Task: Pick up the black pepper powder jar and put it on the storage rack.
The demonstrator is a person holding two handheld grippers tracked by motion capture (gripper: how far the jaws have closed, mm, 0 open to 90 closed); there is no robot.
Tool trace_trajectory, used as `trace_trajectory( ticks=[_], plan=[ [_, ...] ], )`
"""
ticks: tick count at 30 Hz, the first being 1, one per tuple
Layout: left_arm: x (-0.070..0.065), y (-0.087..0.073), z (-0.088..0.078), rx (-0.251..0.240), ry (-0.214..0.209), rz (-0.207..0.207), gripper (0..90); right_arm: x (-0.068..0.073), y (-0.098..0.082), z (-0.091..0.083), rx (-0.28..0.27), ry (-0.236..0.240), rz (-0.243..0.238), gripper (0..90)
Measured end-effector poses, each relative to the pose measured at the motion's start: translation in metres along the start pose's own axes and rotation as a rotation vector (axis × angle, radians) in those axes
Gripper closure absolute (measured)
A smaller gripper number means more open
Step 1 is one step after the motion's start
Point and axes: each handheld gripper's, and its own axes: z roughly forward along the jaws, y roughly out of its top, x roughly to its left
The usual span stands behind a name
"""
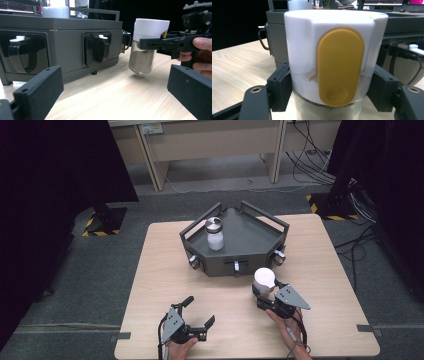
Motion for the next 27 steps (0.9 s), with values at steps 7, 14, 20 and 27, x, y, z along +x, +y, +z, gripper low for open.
trace_trajectory(
  ticks=[7, 14, 20, 27],
  plan=[
    [0.000, 0.000, 0.000, 0.002, 0.005, 0.000, 0.0, 0.000, 0.004, -0.004, -0.013, 0.014, -0.001, 30.4],
    [0.000, 0.000, 0.000, 0.005, 0.007, -0.002, 0.0, -0.001, 0.013, -0.009, -0.028, 0.031, 0.004, 30.4],
    [0.000, 0.000, 0.000, 0.007, 0.009, -0.003, 0.0, 0.000, 0.022, -0.012, -0.038, 0.047, 0.002, 30.4],
    [0.000, -0.001, 0.000, 0.009, 0.012, -0.005, 0.0, 0.001, 0.033, -0.013, -0.042, 0.066, -0.010, 30.4]
  ],
)
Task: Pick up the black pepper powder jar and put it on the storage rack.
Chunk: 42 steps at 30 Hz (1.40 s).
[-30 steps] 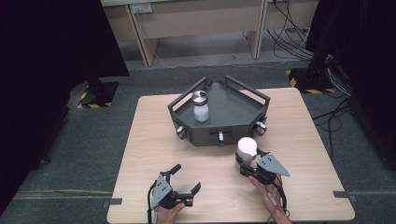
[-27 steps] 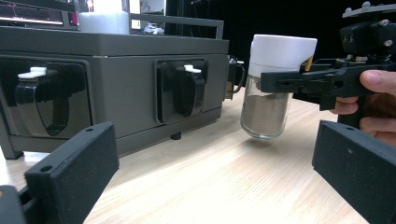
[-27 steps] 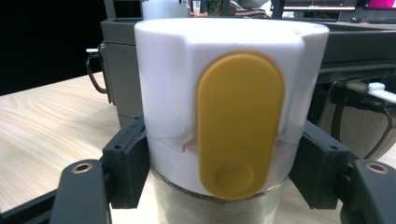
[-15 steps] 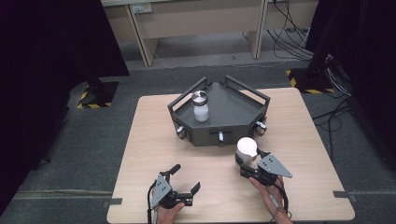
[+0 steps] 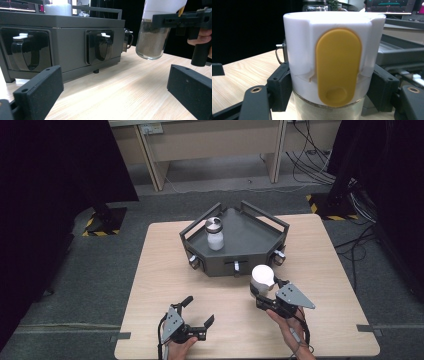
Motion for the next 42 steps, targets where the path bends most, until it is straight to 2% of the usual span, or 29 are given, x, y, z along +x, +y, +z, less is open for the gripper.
trace_trajectory(
  ticks=[18, 21, 29, 34, 42],
  plan=[
    [0.000, 0.000, 0.000, 0.004, 0.002, -0.002, 0.0, -0.007, 0.045, 0.016, -0.008, 0.036, 0.003, 30.4],
    [0.001, 0.000, 0.000, 0.005, 0.003, -0.003, 0.0, -0.010, 0.057, 0.023, 0.002, 0.044, 0.023, 30.4],
    [0.001, 0.000, 0.000, 0.006, 0.004, -0.007, 0.1, -0.014, 0.077, 0.035, 0.007, 0.044, 0.034, 30.4],
    [0.001, 0.000, 0.000, 0.008, 0.006, -0.008, 0.1, -0.014, 0.089, 0.044, 0.012, 0.040, 0.017, 30.4],
    [0.001, 0.000, 0.000, 0.008, 0.005, -0.012, 0.1, -0.013, 0.103, 0.060, 0.020, 0.036, 0.018, 30.5]
  ],
)
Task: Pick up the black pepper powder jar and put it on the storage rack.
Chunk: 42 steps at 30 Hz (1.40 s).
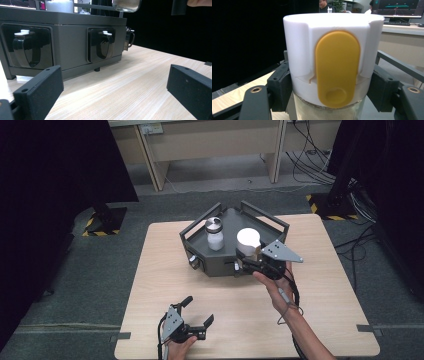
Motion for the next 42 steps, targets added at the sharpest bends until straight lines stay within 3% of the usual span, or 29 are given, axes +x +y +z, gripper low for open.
trace_trajectory(
  ticks=[26, 42],
  plan=[
    [0.001, 0.000, -0.001, -0.004, -0.002, -0.005, 0.1, -0.002, 0.017, 0.050, 0.038, -0.093, -0.005, 30.4],
    [0.001, 0.000, 0.000, -0.002, -0.004, 0.005, 0.1, -0.002, 0.010, 0.084, 0.060, -0.146, -0.012, 30.4]
  ],
)
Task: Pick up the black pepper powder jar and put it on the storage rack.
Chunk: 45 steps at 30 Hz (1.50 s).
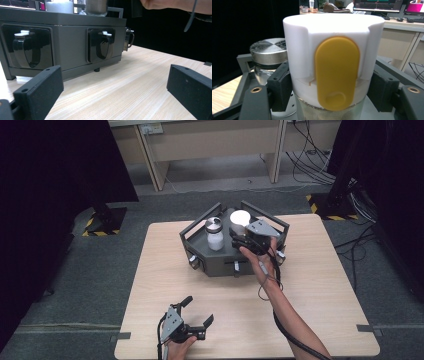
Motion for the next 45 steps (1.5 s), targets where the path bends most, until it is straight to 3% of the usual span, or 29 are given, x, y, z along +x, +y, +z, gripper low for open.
trace_trajectory(
  ticks=[16, 26, 28, 30, 39, 41, 45],
  plan=[
    [0.000, 0.000, 0.000, 0.000, -0.006, -0.002, 0.1, 0.004, -0.007, 0.021, 0.014, -0.038, 0.012, 30.4],
    [-0.002, 0.000, 0.000, 0.000, -0.010, 0.001, 0.1, 0.004, -0.008, 0.020, 0.012, -0.045, 0.029, 30.1],
    [-0.002, 0.000, 0.001, 0.001, -0.012, 0.002, 0.1, 0.004, -0.007, 0.019, 0.013, -0.049, 0.013, 29.2],
    [-0.002, 0.000, 0.001, 0.002, -0.013, 0.003, 0.1, 0.006, -0.006, 0.019, 0.015, -0.058, 0.011, 24.9],
    [-0.003, 0.001, 0.001, 0.001, -0.017, 0.006, 0.1, 0.003, -0.005, 0.010, 0.012, -0.040, 0.102, 7.2],
    [-0.003, 0.001, 0.001, 0.000, -0.017, 0.005, 0.1, 0.002, -0.006, 0.007, 0.002, -0.031, 0.127, 6.3],
    [-0.003, 0.000, 0.001, 0.001, -0.017, 0.005, 0.1, 0.001, -0.009, 0.002, -0.016, -0.019, 0.127, 3.5]
  ],
)
